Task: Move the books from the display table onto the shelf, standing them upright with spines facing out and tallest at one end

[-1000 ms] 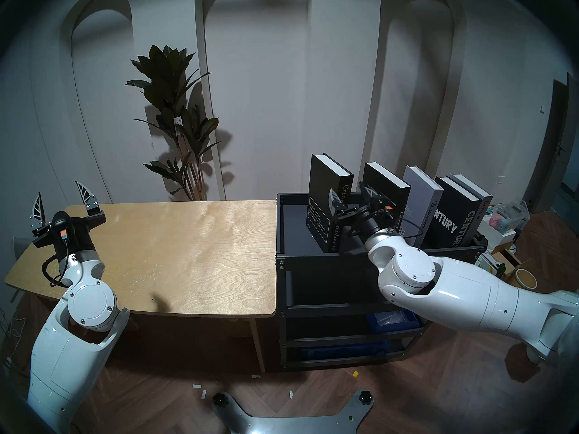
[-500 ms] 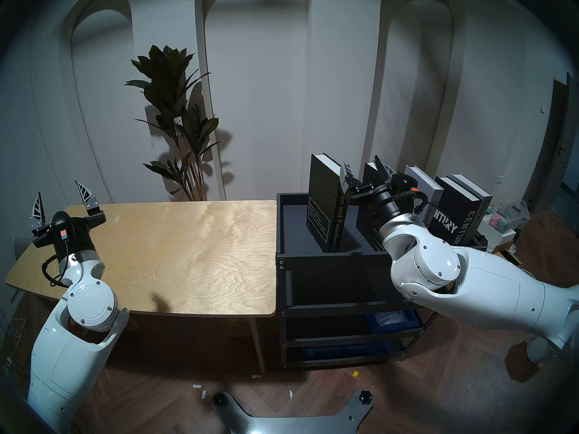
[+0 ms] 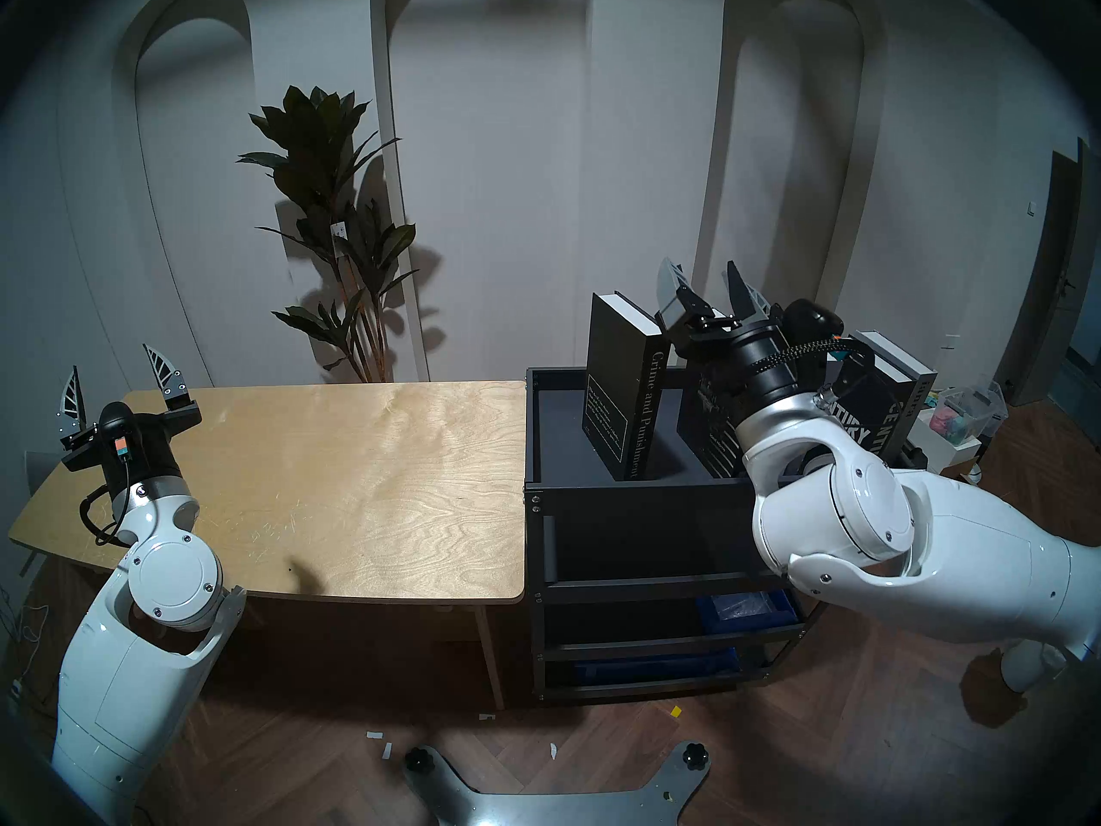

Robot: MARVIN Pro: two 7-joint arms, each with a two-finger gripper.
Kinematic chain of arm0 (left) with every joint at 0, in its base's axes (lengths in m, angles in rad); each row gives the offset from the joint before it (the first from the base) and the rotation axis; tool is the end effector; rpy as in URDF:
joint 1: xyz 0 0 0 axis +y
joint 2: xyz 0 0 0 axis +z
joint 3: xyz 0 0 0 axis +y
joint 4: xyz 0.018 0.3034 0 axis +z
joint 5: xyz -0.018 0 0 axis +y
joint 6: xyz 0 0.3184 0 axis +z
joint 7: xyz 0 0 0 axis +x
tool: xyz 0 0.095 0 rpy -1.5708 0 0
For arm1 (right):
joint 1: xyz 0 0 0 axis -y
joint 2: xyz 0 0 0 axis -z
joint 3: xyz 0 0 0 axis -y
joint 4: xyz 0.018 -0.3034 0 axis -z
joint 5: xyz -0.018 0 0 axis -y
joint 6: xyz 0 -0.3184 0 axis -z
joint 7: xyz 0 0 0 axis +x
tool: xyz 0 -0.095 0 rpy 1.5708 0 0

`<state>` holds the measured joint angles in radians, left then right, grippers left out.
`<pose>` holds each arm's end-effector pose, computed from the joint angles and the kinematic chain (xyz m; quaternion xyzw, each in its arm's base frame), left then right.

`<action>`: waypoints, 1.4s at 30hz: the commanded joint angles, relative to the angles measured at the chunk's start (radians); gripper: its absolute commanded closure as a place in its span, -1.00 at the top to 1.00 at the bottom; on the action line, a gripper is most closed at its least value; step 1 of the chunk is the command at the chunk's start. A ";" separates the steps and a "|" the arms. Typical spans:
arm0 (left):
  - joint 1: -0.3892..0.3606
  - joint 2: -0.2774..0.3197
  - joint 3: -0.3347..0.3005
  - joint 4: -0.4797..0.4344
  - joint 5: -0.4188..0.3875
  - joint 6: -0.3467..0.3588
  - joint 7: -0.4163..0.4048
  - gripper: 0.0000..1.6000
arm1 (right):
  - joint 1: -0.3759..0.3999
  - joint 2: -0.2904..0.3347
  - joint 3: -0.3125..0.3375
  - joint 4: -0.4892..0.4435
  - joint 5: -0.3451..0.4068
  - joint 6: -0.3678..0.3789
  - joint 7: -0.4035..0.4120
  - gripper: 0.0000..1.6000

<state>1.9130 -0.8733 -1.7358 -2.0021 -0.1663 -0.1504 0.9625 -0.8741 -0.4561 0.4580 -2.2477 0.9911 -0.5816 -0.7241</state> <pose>0.3138 0.2135 -0.1554 -0.4527 -0.1418 -0.7947 0.3786 0.3527 0.0282 -0.0910 -0.5308 0.0037 -0.8101 0.2489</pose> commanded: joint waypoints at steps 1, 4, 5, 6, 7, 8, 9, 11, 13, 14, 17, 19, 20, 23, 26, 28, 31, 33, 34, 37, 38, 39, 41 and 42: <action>-0.007 0.006 -0.008 -0.007 0.004 -0.002 0.001 1.00 | -0.111 0.111 -0.081 -0.116 0.057 -0.005 0.008 1.00; 0.002 0.001 -0.006 -0.012 0.000 -0.006 0.001 1.00 | -0.151 0.161 -0.126 -0.171 0.068 0.001 0.008 1.00; 0.012 -0.004 -0.004 -0.018 0.000 -0.011 0.002 1.00 | -0.150 0.149 -0.137 -0.171 0.063 0.005 0.007 1.00; 0.029 -0.013 -0.002 -0.029 -0.009 -0.028 -0.001 1.00 | -0.165 0.163 -0.139 -0.186 0.057 0.004 0.007 1.00; 0.044 -0.023 -0.003 -0.037 -0.013 -0.036 0.002 1.00 | -0.169 0.179 -0.146 -0.192 0.060 -0.001 0.006 1.00; 0.067 -0.035 -0.006 -0.046 -0.022 -0.060 0.004 1.00 | -0.172 0.191 -0.152 -0.196 0.045 0.001 0.002 1.00; 0.088 -0.043 -0.006 -0.053 -0.025 -0.071 0.004 1.00 | -0.174 0.202 -0.157 -0.196 0.039 0.004 0.003 1.00; 0.129 -0.063 0.018 -0.065 -0.037 -0.102 -0.016 1.00 | -0.172 0.228 -0.172 -0.196 0.030 0.003 0.010 1.00; 0.147 -0.078 0.062 -0.049 -0.024 -0.121 -0.037 1.00 | -0.175 0.251 -0.188 -0.196 0.031 -0.003 0.020 1.00; 0.147 -0.078 0.062 -0.049 -0.024 -0.121 -0.037 1.00 | -0.175 0.251 -0.188 -0.196 0.031 -0.003 0.020 1.00; 0.193 -0.098 0.123 -0.001 -0.043 -0.163 -0.074 1.00 | -0.178 0.239 -0.215 -0.163 0.011 0.006 0.037 1.00; 0.218 -0.090 0.139 0.026 -0.063 -0.180 -0.103 1.00 | -0.180 0.218 -0.228 -0.134 0.004 0.013 0.047 1.00; 0.215 -0.085 0.146 0.043 -0.067 -0.191 -0.116 1.00 | -0.179 0.210 -0.233 -0.120 -0.003 0.018 0.053 1.00; 0.243 -0.063 0.138 0.061 -0.080 -0.230 -0.144 1.00 | -0.177 0.185 -0.242 -0.091 -0.013 0.023 0.066 1.00; 0.302 -0.014 0.094 0.083 -0.105 -0.294 -0.201 1.00 | -0.167 0.127 -0.254 -0.019 -0.040 0.043 0.092 1.00; 0.331 0.005 0.074 0.087 -0.115 -0.328 -0.230 1.00 | -0.162 0.088 -0.260 0.023 -0.046 0.051 0.103 1.00; 0.360 0.020 0.051 0.094 -0.130 -0.370 -0.266 1.00 | -0.155 0.065 -0.275 0.061 -0.049 0.063 0.131 1.00; 0.364 0.027 0.042 0.101 -0.139 -0.392 -0.288 1.00 | -0.149 0.025 -0.283 0.088 -0.053 0.077 0.141 1.00; 0.367 0.030 0.037 0.101 -0.145 -0.402 -0.298 1.00 | -0.144 0.026 -0.289 0.091 -0.055 0.082 0.153 1.00; 0.364 0.032 0.040 0.095 -0.159 -0.419 -0.319 1.00 | -0.138 0.001 -0.303 0.104 -0.060 0.102 0.169 1.00; 0.366 0.032 0.040 0.093 -0.163 -0.424 -0.326 1.00 | -0.136 -0.021 -0.306 0.117 -0.060 0.108 0.170 1.00; 0.366 0.032 0.042 0.091 -0.169 -0.430 -0.333 1.00 | -0.131 -0.029 -0.310 0.123 -0.062 0.115 0.176 1.00; 0.369 0.036 0.046 0.086 -0.177 -0.440 -0.348 1.00 | -0.120 -0.051 -0.313 0.133 -0.063 0.126 0.184 1.00; 0.371 0.037 0.047 0.084 -0.181 -0.445 -0.355 1.00 | -0.115 -0.065 -0.314 0.139 -0.064 0.131 0.187 1.00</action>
<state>2.2650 -0.8642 -1.6790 -1.8935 -0.3347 -0.5487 0.6479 -1.0256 -0.4209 0.1406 -2.1226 0.9397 -0.4728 -0.5682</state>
